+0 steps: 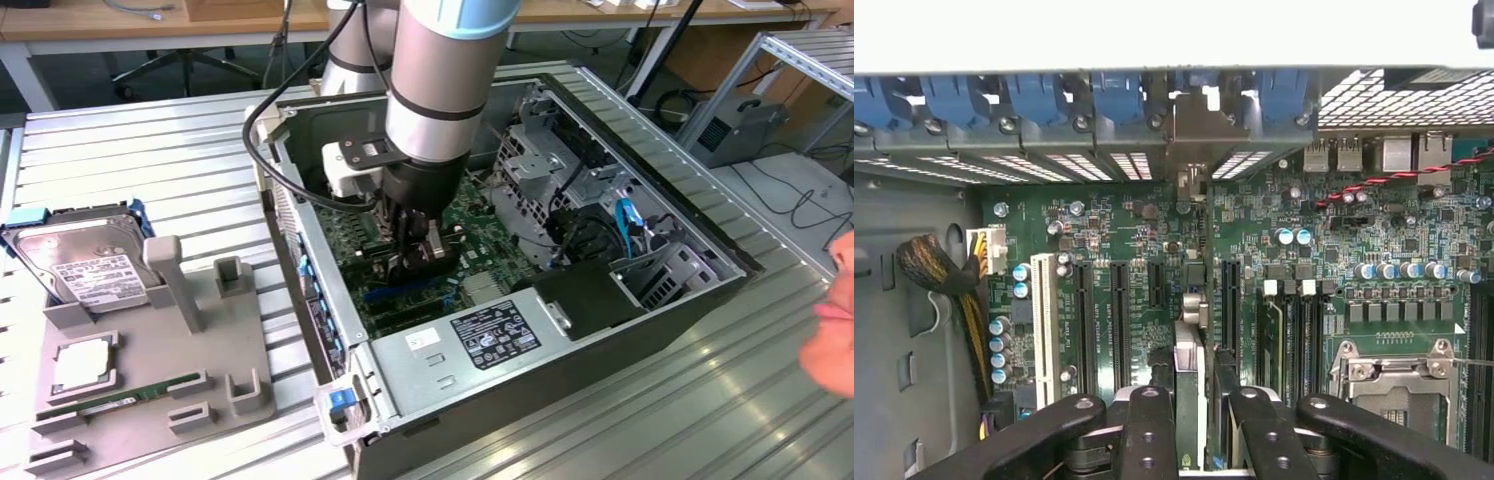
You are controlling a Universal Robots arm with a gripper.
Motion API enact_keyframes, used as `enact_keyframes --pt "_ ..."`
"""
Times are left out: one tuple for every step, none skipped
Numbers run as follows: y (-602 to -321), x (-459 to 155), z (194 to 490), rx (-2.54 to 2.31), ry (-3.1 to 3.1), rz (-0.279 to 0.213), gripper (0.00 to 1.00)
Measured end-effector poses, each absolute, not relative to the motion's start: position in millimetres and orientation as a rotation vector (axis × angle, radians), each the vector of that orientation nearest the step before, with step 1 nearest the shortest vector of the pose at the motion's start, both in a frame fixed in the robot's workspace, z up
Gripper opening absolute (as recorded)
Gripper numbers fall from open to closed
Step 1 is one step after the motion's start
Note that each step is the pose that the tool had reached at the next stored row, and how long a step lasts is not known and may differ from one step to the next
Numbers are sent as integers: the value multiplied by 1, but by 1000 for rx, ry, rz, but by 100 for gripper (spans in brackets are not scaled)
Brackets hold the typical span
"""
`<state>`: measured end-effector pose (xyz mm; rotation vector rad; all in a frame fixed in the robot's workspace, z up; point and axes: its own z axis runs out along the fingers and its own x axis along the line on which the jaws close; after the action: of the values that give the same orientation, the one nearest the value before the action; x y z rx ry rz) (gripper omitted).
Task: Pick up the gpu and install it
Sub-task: 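Insert the gpu into the slot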
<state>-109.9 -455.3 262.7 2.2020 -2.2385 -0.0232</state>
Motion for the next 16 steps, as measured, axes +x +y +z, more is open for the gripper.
enact_keyframes --pt "-455 -110 263 2201 -2238 -21 26" --pt "-455 -110 263 2201 -2237 -20 26" --pt "-455 -110 263 2200 -2237 -19 26" --pt "-455 -110 263 2200 -2237 -18 26" --pt "-455 -110 263 2199 -2237 -17 26" --pt "-455 -110 263 2199 -2237 -17 26" --pt "-455 -110 263 2200 -2238 -16 26" --pt "-455 -111 263 2200 -2238 -15 26" --pt "-455 -111 263 2201 -2238 -15 26" --pt "-455 -111 263 2201 -2239 -14 26" --pt "-455 -112 263 2201 -2239 -13 26" --pt "-455 -112 264 2201 -2239 -13 26" --pt "-455 -112 264 2202 -2239 -13 26" --pt "-455 -112 264 2202 -2239 -13 26" --pt "-455 -112 264 2202 -2239 -13 26" --pt "-455 -112 265 2201 -2239 -12 26"
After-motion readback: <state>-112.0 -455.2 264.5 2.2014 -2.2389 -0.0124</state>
